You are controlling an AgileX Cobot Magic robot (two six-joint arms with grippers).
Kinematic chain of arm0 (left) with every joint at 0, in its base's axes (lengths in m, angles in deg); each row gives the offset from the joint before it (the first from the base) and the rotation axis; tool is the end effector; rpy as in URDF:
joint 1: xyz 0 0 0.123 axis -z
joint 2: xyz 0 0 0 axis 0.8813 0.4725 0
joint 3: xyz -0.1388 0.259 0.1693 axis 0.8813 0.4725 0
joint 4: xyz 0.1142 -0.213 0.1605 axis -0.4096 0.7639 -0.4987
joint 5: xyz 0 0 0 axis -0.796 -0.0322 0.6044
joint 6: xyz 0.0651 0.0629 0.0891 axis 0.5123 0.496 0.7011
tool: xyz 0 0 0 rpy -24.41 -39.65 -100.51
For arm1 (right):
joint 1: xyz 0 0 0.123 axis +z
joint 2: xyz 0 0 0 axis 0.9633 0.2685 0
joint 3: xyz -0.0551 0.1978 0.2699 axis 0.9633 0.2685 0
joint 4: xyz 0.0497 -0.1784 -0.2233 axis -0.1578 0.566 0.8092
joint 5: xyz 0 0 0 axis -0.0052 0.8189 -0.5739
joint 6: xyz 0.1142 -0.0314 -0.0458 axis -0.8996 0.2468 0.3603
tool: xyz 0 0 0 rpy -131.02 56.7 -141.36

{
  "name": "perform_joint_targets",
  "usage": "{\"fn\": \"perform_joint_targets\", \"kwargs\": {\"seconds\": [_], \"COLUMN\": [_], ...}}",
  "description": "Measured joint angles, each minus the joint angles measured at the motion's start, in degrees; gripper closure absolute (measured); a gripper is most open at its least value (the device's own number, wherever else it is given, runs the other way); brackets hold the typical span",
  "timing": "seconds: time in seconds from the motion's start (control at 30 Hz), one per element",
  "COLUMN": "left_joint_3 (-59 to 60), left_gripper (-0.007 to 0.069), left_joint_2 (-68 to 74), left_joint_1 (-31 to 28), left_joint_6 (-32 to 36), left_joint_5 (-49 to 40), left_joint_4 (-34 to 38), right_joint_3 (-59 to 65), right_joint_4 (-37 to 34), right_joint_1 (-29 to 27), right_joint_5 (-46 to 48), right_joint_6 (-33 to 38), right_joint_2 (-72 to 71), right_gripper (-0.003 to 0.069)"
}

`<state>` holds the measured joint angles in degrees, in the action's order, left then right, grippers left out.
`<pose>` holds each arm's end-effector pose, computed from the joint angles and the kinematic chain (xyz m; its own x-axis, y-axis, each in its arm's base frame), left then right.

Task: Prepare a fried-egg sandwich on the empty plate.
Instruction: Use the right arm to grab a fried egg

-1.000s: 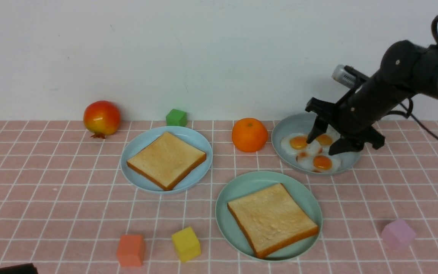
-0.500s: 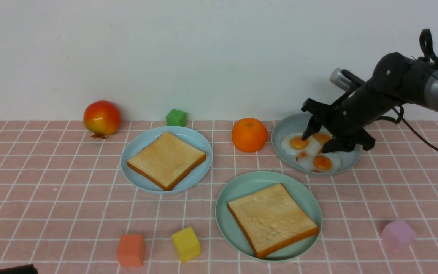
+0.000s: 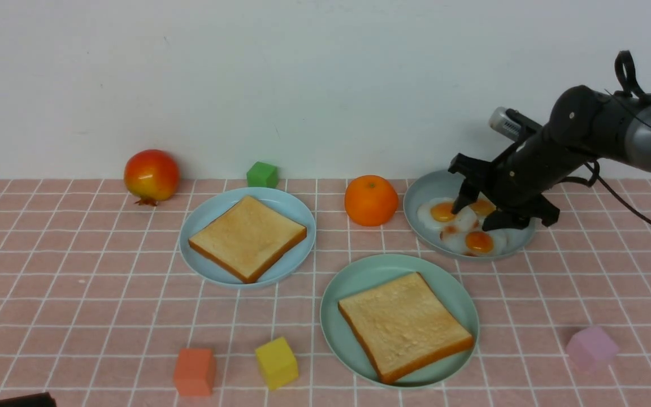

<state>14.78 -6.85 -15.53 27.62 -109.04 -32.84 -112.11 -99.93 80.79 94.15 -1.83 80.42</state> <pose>0.0430 -0.0627 0.3662 -0.2686 -0.0619 -0.9613 0.7431 0.6216 -0.2477 0.5629 0.0934 0.1716 -0.8500 0.4100 -0.3308 0.2452 0.8636 0.4405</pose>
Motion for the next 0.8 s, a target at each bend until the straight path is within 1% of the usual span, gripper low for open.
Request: {"fn": "perform_joint_targets", "kwargs": {"seconds": [0.6, 0.67, 0.8], "left_joint_3": [0.00, 0.00, 0.00], "left_gripper": [0.0613, 0.0613, 0.0613], "left_joint_2": [0.00, 0.00, 0.00], "left_joint_1": [0.00, 0.00, 0.00], "left_joint_6": [0.00, 0.00, 0.00], "left_joint_5": [0.00, 0.00, 0.00], "left_joint_4": [0.27, 0.27, 0.27], "right_joint_3": [-0.40, -0.40, -0.40], "right_joint_4": [-0.17, -0.32, -1.01], "right_joint_1": [-0.02, -0.02, -0.13], "right_joint_5": [-1.50, -1.65, -2.21], "right_joint_6": [0.00, 0.00, 0.00], "right_joint_2": [1.62, 1.63, 1.74], "right_gripper": [0.0208, 0.0218, 0.0263]}}
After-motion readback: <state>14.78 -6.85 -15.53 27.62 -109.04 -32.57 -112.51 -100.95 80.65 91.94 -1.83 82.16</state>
